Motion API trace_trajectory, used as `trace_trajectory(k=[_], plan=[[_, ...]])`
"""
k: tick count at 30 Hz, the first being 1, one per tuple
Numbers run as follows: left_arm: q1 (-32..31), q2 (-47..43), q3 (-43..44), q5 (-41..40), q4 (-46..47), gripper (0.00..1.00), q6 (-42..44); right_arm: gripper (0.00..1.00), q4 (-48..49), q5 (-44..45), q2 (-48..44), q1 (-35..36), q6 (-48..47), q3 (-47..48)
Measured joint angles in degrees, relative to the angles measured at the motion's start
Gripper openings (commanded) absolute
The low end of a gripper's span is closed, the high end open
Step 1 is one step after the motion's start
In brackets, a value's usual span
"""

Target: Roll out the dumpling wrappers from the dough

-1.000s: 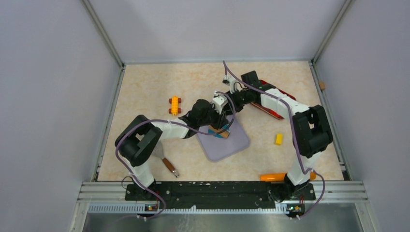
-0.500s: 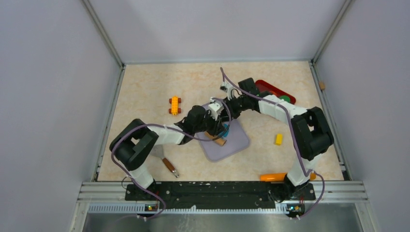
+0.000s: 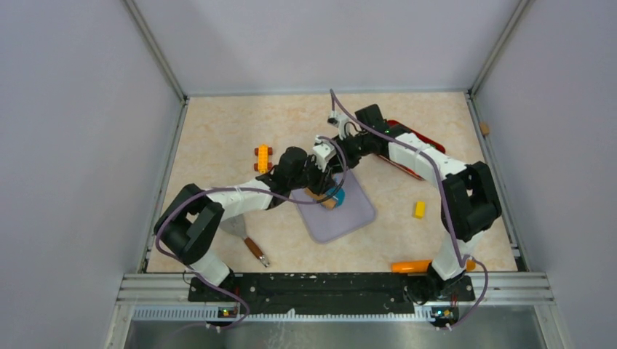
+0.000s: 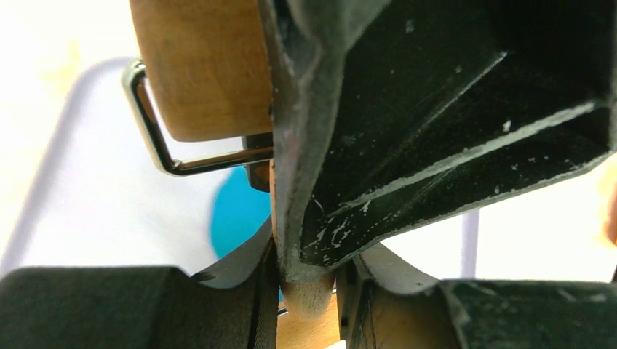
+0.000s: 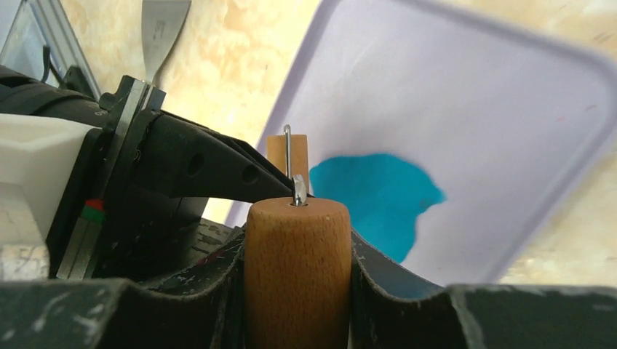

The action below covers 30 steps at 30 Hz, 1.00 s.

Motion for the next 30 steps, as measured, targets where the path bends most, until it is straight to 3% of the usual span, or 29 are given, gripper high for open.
trace_trajectory(k=[8, 18, 30], plan=[[2.62, 4.61, 8.48, 1.16, -1.57, 0.0, 4.46, 0.0, -0.55, 3.56, 0.83, -2.19, -0.57, 5.6], [4.07, 13.2, 9.44, 6.29, 3.76, 0.0, 1.33, 0.0, 1.7, 6.23, 5.38, -3.39, 1.92, 3.78], [3.96, 24.41, 21.84, 8.24, 7.58, 0.0, -0.57, 0.0, 4.28, 10.4, 5.75, -8.5, -0.81, 4.68]])
